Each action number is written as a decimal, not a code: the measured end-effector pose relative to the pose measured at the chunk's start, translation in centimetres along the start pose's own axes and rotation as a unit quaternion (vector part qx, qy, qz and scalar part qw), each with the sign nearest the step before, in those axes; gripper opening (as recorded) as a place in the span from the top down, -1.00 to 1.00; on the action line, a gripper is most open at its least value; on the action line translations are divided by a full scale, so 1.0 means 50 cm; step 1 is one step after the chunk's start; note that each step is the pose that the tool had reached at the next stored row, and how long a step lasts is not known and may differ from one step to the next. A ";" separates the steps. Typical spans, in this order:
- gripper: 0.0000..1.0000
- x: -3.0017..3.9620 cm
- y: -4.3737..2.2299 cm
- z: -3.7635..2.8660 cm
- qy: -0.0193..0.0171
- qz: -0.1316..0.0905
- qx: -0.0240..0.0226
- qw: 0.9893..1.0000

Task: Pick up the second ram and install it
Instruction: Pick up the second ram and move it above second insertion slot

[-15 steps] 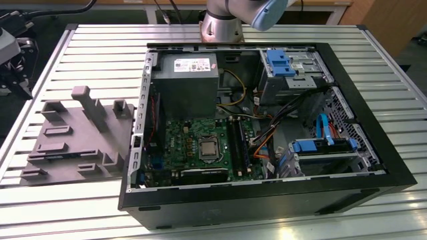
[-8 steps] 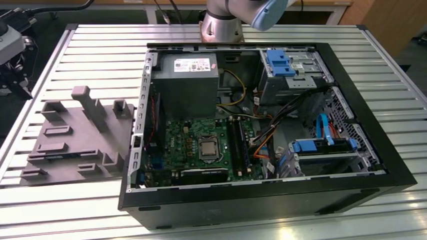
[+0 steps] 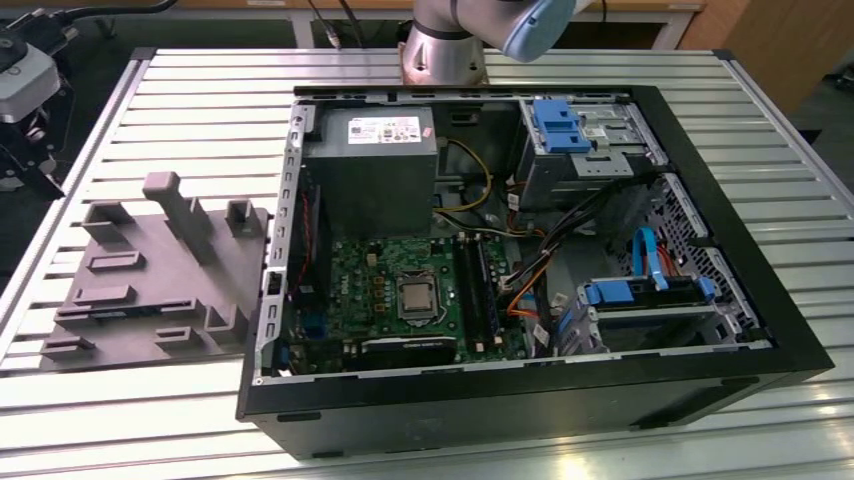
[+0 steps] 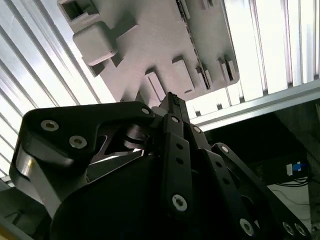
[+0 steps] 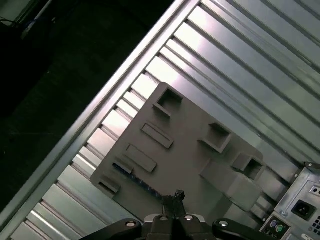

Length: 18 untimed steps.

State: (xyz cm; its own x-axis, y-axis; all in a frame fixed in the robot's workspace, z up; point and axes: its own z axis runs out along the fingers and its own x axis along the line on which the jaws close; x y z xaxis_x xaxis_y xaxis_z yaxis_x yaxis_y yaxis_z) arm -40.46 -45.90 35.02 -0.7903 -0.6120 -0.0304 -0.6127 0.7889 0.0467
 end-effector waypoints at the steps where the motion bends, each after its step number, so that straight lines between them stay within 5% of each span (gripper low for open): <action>1: 0.79 0.000 0.000 0.000 0.000 -0.007 0.000 1.000; 9: 0.79 0.000 0.000 0.000 0.003 -0.058 -0.002 0.998; 18: 0.79 0.000 0.000 0.000 0.005 -0.114 -0.003 0.993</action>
State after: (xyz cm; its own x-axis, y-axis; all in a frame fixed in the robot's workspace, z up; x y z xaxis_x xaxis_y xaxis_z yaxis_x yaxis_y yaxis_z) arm -40.46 -45.90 35.00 -0.6301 -0.7759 -0.0304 -0.7763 0.6286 0.0467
